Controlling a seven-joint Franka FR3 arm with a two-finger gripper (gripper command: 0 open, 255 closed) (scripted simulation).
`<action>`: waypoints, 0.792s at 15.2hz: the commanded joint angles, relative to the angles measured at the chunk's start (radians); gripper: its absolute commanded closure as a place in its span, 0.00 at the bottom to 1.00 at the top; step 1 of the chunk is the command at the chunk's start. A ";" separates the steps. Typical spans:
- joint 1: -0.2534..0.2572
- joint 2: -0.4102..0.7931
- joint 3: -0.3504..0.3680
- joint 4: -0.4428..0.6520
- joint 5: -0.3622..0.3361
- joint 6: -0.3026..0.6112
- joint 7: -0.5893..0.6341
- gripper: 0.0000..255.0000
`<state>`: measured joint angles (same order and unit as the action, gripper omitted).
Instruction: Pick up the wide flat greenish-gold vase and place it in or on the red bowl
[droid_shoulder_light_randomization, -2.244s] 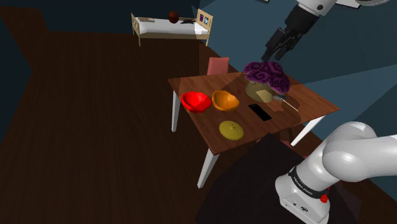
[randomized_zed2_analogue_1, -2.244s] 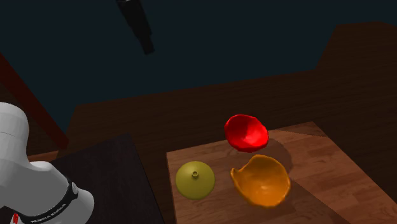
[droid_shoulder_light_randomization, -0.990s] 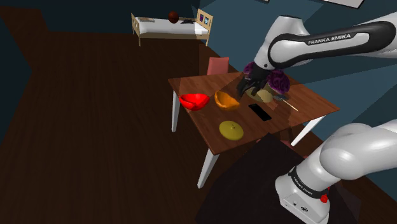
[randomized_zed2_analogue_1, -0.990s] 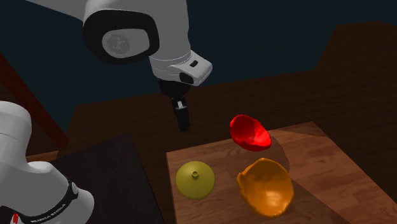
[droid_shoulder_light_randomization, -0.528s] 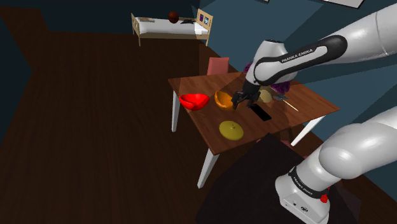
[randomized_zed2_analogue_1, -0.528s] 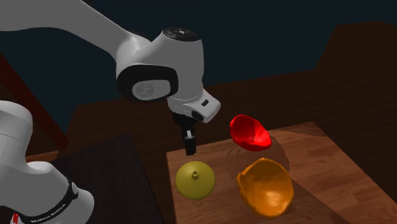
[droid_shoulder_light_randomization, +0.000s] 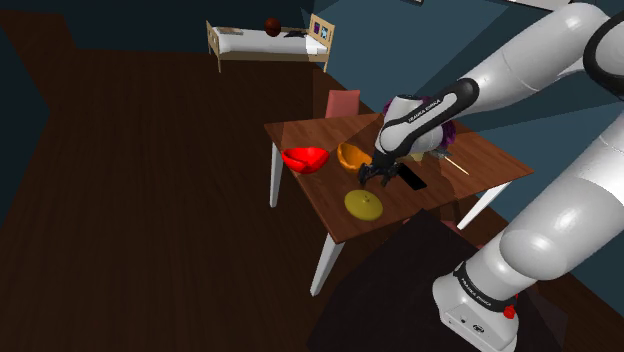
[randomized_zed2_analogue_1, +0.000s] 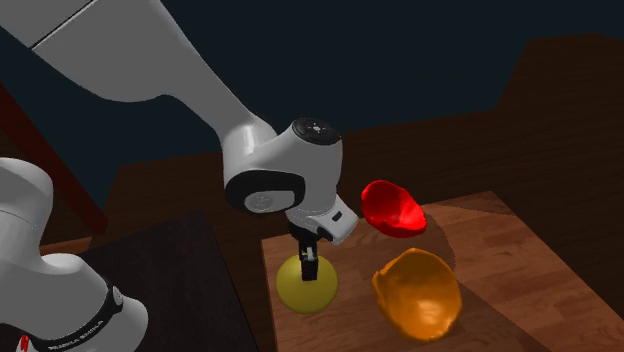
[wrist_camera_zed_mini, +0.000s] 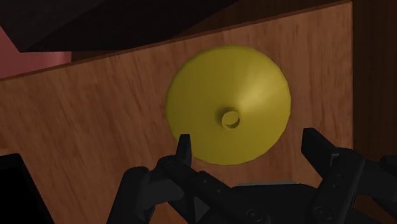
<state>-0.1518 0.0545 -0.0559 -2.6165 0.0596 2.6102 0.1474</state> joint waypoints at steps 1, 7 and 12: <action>-0.004 0.037 -0.004 -0.001 0.004 0.030 -0.001 0.00; -0.006 0.129 0.005 -0.001 0.028 0.121 -0.018 0.00; -0.008 0.154 0.009 0.001 0.035 0.144 -0.023 0.00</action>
<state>-0.1592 0.2064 -0.0473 -2.6161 0.0937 2.7526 0.1252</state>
